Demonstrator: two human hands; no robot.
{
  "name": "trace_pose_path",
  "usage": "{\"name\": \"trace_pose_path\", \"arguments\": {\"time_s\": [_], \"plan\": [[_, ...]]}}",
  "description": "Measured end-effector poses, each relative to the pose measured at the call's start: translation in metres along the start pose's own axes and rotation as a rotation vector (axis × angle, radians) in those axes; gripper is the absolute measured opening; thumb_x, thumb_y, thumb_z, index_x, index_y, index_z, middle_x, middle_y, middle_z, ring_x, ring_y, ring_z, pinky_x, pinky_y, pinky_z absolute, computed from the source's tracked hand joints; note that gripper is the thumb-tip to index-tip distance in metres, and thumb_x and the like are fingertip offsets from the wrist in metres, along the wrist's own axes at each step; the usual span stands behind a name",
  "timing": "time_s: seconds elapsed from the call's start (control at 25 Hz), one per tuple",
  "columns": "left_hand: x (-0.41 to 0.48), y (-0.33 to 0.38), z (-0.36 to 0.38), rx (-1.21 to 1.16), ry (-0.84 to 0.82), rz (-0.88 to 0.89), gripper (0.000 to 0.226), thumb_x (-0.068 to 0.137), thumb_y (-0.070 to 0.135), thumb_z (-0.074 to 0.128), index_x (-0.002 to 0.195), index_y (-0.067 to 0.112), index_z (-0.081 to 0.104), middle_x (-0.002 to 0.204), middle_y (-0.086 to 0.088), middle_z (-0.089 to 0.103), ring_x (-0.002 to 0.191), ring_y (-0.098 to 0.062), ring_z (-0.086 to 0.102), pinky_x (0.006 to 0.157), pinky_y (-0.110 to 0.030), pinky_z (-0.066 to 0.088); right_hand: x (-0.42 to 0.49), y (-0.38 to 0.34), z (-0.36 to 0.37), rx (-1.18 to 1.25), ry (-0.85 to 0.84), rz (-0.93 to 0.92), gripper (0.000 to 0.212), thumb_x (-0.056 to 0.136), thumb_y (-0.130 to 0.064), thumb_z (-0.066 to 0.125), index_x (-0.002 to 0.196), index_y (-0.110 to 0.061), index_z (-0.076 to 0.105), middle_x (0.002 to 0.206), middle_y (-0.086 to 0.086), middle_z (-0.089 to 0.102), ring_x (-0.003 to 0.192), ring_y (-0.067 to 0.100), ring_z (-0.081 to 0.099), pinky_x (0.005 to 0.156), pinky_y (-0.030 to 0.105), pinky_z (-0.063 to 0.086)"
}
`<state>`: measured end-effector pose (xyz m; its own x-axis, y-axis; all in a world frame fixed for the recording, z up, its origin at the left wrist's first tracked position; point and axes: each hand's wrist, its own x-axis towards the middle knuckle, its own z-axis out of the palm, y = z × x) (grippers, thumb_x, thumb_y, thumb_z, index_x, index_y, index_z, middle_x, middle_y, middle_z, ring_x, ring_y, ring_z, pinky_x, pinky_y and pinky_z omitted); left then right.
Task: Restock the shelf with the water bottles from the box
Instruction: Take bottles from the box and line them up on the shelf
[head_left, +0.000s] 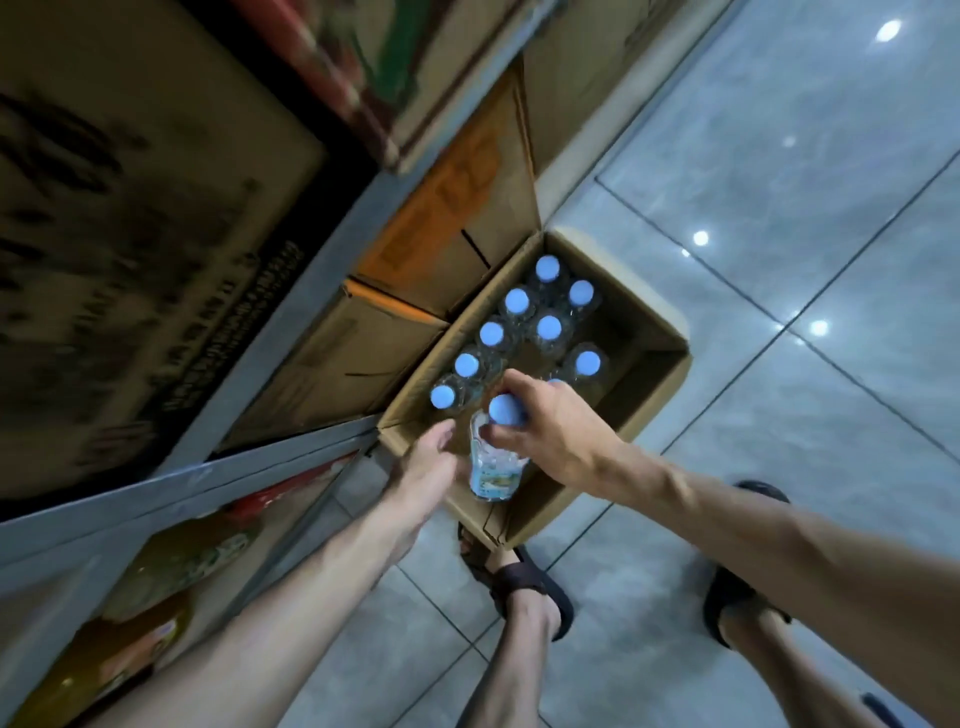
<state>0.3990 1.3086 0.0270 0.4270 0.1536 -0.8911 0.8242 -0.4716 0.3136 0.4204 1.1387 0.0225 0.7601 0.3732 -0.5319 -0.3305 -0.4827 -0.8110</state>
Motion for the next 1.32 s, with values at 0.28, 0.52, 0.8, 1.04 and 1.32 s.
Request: {"name": "trace_pose_path", "arguments": {"time_s": [0.28,0.52,0.8,1.04,1.32], "plan": [[-0.175,0.130,-0.039,0.281,-0.036,0.389,0.078,0.036,0.061,0.074,0.103,0.024,0.059,0.096,0.010,0.070,0.090,-0.006,0.065,0.081,-0.018,0.049,-0.116,-0.183,-0.177,0.409,0.110,0.055,0.029,0.078,-0.031,0.072,0.090,-0.005,0.065,0.072,0.007,0.064,0.066,0.020,0.061,0.064,0.045,0.055],[-0.369,0.232,-0.077,0.343,-0.018,0.611,0.048,0.060,0.036,0.089,0.095,0.025,0.057,0.095,0.010,0.069,0.086,0.000,0.066,0.072,-0.016,0.053,-0.244,-0.335,-0.271,0.456,0.123,0.019,0.029,0.092,-0.015,0.064,0.109,0.007,0.056,0.088,0.013,0.062,0.073,0.016,0.062,0.077,0.048,0.058],[-0.555,0.274,-0.133,0.295,0.014,0.723,0.051,0.056,0.063,0.078,0.091,0.029,0.062,0.086,0.015,0.066,0.075,0.009,0.060,0.063,-0.011,0.045,-0.357,-0.464,-0.319,0.444,0.007,-0.018,0.039,0.087,-0.018,0.070,0.122,-0.007,0.058,0.111,0.013,0.069,0.087,0.016,0.070,0.085,0.034,0.059],[-0.601,0.267,-0.182,-0.034,-0.113,0.781,0.056,0.056,0.057,0.084,0.099,0.025,0.067,0.101,0.000,0.074,0.093,-0.017,0.068,0.084,-0.036,0.053,-0.378,-0.528,-0.309,0.633,-0.065,-0.019,0.056,0.069,-0.015,0.078,0.119,-0.002,0.056,0.102,0.012,0.075,0.093,0.023,0.074,0.077,0.030,0.061],[-0.602,0.263,-0.250,-0.142,-0.200,0.809,0.046,0.080,0.035,0.073,0.118,0.009,0.065,0.113,-0.009,0.071,0.103,-0.021,0.067,0.090,-0.029,0.051,-0.337,-0.603,-0.263,0.345,-0.092,-0.170,0.031,0.083,-0.011,0.074,0.110,0.000,0.064,0.104,0.015,0.074,0.099,0.027,0.072,0.087,0.038,0.056]]}}
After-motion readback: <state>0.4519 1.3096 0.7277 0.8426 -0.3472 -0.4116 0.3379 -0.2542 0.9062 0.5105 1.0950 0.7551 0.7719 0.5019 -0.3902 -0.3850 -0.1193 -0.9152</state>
